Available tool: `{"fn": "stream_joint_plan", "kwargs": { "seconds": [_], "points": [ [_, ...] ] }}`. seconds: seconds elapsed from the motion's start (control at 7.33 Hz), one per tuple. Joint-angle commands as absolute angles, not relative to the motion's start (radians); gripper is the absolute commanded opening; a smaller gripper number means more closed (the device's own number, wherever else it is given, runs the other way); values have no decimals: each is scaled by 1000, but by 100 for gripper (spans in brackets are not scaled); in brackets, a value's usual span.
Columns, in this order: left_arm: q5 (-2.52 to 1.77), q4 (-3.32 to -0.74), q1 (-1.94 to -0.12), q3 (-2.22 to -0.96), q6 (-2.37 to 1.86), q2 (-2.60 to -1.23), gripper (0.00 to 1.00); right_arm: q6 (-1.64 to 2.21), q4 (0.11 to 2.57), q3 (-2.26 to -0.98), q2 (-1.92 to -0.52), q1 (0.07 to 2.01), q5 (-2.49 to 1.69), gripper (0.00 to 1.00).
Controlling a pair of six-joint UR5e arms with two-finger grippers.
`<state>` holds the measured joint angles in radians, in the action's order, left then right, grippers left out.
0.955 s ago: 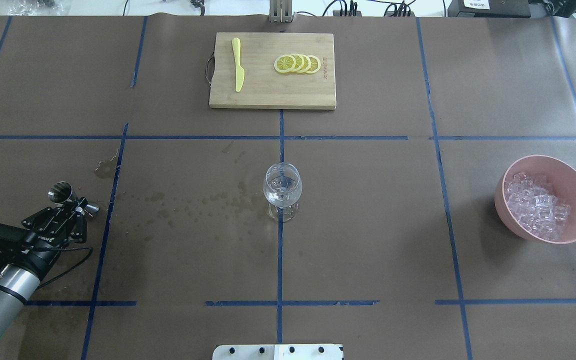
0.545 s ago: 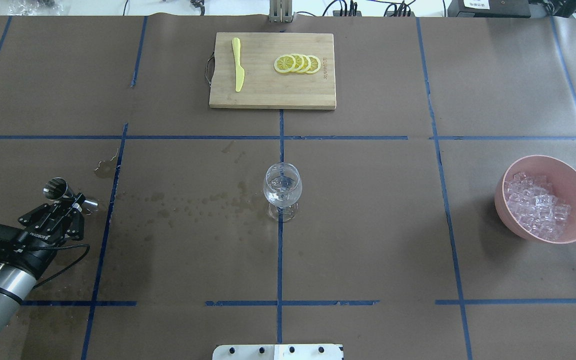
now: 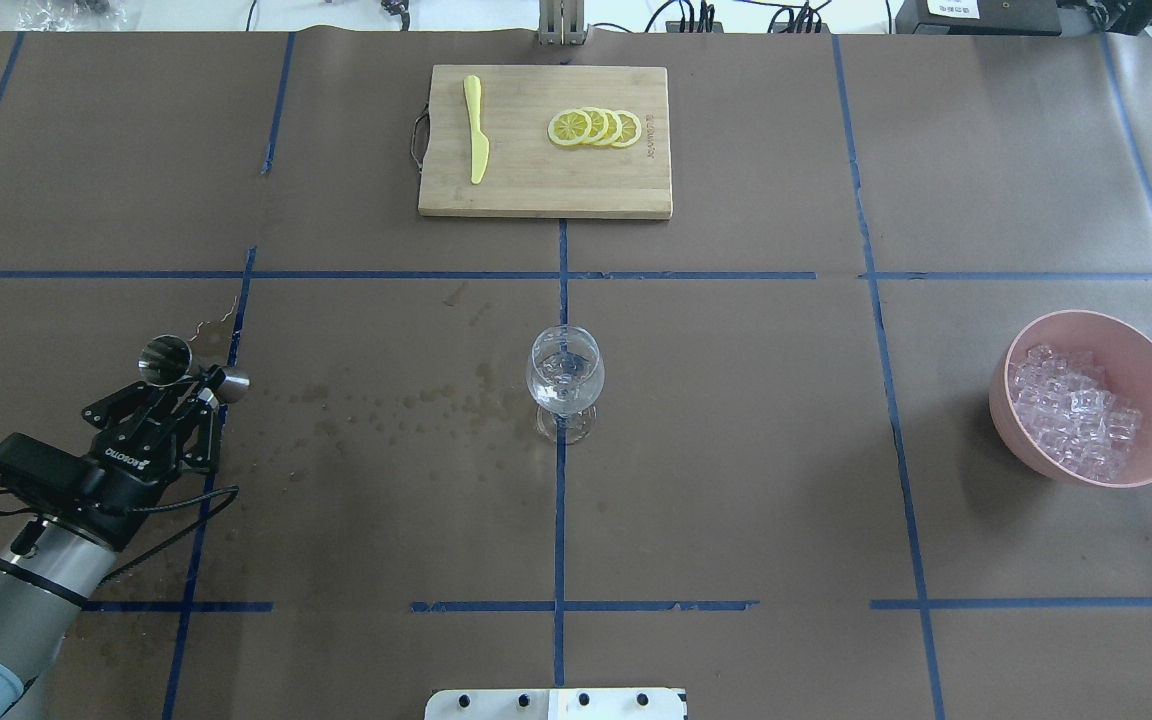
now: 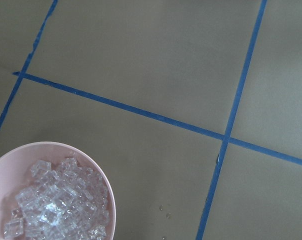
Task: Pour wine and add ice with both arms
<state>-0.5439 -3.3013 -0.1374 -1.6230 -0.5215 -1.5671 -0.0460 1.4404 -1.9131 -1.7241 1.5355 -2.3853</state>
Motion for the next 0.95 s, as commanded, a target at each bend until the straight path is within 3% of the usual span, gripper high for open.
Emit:
{"fn": "stream_joint_plan", "kwargs": {
  "seconds": [0.0,0.55,0.82],
  "points": [
    [-545,-3257,-143,-1644,-456,-1707,0,-46,1440,-1913,-1729,1536,-2385,100],
    [-537,-2782,-144,-1692,-448,-1896,0,-46,1440,-1913,-1732,1536,-2385,100],
    [-545,-2695,-147,-1726,-417,-1931,0,-46,1440,-1913,-1732,1536,-2385,100]
  ]
}}
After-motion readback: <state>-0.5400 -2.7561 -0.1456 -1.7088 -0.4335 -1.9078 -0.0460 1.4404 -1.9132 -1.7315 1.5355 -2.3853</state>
